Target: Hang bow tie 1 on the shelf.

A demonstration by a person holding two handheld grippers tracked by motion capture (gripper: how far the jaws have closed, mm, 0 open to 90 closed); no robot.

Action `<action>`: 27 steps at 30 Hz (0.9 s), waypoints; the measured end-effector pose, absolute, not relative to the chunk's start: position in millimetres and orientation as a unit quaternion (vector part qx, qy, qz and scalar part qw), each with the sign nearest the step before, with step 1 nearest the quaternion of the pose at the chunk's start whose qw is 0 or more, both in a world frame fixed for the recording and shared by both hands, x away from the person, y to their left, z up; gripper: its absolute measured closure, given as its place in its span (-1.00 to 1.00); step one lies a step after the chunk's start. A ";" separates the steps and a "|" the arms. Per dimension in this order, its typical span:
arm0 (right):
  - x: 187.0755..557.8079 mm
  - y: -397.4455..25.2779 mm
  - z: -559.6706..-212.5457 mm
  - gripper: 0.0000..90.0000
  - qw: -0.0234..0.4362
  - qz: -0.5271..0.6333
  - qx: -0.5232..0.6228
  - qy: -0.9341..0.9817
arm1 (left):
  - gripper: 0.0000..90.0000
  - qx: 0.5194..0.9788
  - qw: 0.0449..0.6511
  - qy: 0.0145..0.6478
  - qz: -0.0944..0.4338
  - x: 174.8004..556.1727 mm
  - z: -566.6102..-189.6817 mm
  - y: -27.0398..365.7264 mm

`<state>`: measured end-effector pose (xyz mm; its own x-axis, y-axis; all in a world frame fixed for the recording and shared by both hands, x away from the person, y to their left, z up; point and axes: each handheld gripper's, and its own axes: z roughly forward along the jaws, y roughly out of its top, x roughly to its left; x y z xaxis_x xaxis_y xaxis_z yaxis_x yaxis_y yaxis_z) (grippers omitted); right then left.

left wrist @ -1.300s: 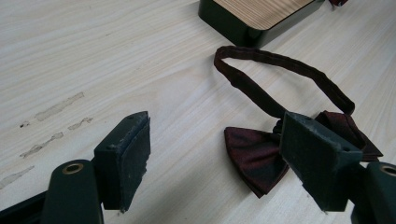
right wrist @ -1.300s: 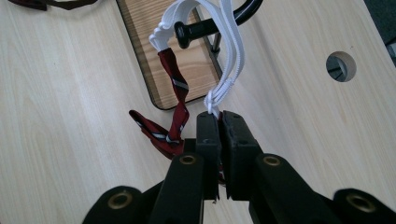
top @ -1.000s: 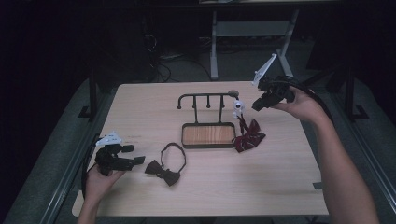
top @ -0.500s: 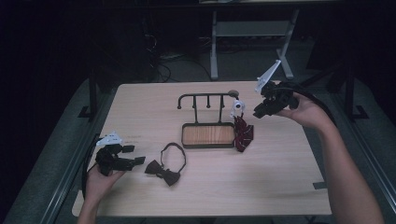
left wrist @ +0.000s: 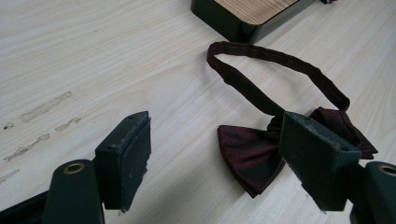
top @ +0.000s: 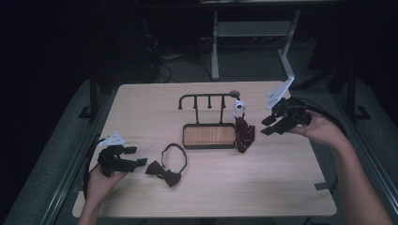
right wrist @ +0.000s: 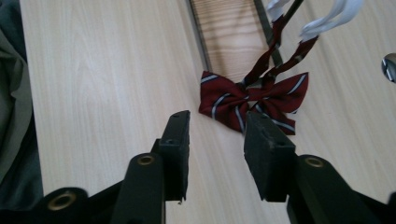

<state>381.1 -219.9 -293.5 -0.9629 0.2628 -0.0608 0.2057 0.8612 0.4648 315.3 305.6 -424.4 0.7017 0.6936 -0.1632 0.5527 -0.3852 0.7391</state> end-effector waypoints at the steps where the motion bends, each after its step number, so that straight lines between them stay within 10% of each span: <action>1: 378.5 -221.1 -294.7 0.32 0.059 0.235 0.123 0.962 | -0.45 0.828 0.408 0.377 0.085 315.2 -424.6 305.0; 27: 326.3 -252.2 -359.9 0.12 0.061 0.264 0.144 0.952 | -0.26 0.848 0.404 0.337 0.060 327.9 -408.7 277.0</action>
<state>326.3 -252.2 -359.9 -0.9508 0.3071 -0.0406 0.2423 0.8190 0.5201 327.9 277.0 -408.7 0.7654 0.6204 -0.1713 0.5240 -0.4462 0.7255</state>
